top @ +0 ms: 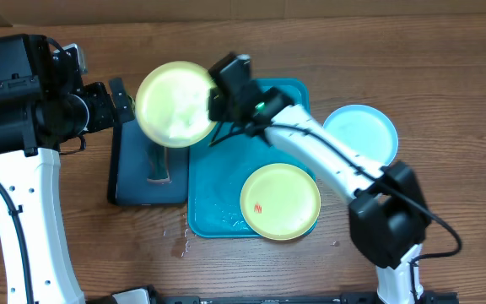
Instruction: Clean dirty plates on tray and stack at the side
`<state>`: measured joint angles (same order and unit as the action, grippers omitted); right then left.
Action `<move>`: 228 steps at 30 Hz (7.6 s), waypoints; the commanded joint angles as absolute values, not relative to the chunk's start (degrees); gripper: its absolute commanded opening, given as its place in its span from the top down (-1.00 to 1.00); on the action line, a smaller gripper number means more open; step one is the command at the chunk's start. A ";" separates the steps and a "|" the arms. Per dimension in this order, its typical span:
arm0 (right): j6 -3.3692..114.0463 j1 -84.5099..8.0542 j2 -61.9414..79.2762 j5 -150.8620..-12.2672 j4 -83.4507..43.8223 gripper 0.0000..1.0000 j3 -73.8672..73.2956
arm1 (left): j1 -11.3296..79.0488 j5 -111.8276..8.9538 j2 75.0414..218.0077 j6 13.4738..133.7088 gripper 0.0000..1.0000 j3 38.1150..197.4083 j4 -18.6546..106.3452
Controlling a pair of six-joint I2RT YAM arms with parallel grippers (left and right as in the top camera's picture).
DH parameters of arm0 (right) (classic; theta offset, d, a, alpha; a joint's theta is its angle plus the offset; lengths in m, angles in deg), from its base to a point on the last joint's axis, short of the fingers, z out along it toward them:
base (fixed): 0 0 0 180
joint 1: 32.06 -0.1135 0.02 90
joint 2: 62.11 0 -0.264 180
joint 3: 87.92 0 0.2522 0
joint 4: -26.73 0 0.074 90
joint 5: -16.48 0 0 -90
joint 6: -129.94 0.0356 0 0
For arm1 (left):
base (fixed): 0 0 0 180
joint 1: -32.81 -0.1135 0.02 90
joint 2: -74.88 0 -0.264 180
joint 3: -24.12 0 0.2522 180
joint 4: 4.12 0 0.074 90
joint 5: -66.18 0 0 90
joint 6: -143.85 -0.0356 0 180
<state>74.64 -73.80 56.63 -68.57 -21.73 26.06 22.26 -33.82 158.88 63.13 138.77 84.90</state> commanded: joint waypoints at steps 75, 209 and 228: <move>-3.74 -92.31 58.91 -31.09 39.47 0.92 27.20 | 22.24 -33.27 158.14 63.72 -0.99 140.14 84.84; 59.40 -54.24 49.29 -83.94 -67.60 -0.62 4.62 | 22.24 -33.27 158.14 63.72 -1.00 140.14 84.84; 59.40 -56.23 49.29 -83.48 -62.64 0.25 0.21 | 22.33 -33.27 158.16 63.72 -1.00 140.14 84.84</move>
